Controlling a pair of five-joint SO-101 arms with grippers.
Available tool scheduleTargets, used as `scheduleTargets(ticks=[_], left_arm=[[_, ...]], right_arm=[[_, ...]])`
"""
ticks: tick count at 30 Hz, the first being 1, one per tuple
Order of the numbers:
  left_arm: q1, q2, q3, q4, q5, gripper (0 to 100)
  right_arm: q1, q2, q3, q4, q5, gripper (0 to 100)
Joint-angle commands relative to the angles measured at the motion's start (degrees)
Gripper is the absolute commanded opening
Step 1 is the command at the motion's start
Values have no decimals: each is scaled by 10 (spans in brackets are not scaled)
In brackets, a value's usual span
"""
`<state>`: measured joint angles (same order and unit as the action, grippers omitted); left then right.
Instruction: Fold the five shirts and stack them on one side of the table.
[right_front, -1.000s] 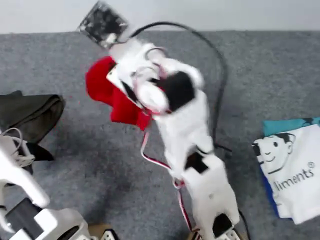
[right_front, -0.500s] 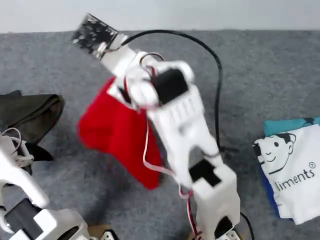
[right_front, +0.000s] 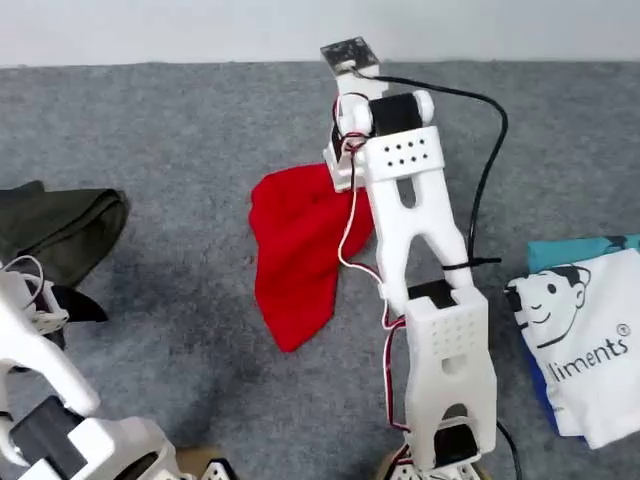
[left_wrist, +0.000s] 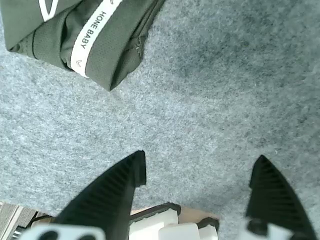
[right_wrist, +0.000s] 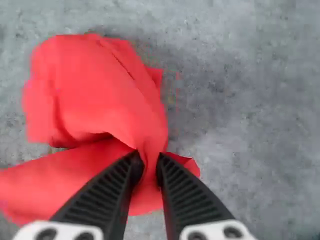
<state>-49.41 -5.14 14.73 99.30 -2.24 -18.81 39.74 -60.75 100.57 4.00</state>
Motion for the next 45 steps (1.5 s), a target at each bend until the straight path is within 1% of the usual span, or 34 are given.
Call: scheduleTargets(ticks=[1, 7, 11, 13, 15, 18, 20, 22, 26, 28, 30, 34, 38, 42, 45], left_arm=[[-1, -25, -1, 12, -5, 327], [-1, -23, -1, 12, -5, 327], [-1, -23, -1, 12, -5, 327], [-1, -23, -1, 12, -5, 327], [-1, -23, -1, 12, -5, 327], [-1, -22, -1, 12, -5, 327], [-1, -22, -1, 11, -5, 327], [-1, -22, -1, 11, -5, 327], [-1, -22, -1, 11, -5, 327], [-1, -22, -1, 11, -4, 327], [0, -22, -1, 11, -4, 327], [0, -22, -1, 11, -4, 327], [0, -22, -1, 11, -4, 327], [0, -22, -1, 11, -4, 327], [0, -22, -1, 11, -4, 327]], right_arm=[[-51, -36, -3, 22, 15, 11], [-232, -54, -1, 22, 100, 11], [-345, -53, 46, 22, 152, 13], [-390, -54, 71, 22, 166, 40], [-407, -58, 80, 22, 164, 105], [-407, -74, 74, 23, 164, 202], [-393, -97, 73, 22, 165, 231], [-364, -123, 73, 20, 166, 231], [-269, -153, 73, 18, 164, 231], [-228, -153, 73, 18, 164, 231], [-204, -140, 74, 18, 164, 231], [-196, -87, 74, 7, 163, 231], [-208, -15, 73, -67, 162, 231], [-225, 36, 70, -139, 127, 231], [-230, 59, 41, -174, 122, 231]])
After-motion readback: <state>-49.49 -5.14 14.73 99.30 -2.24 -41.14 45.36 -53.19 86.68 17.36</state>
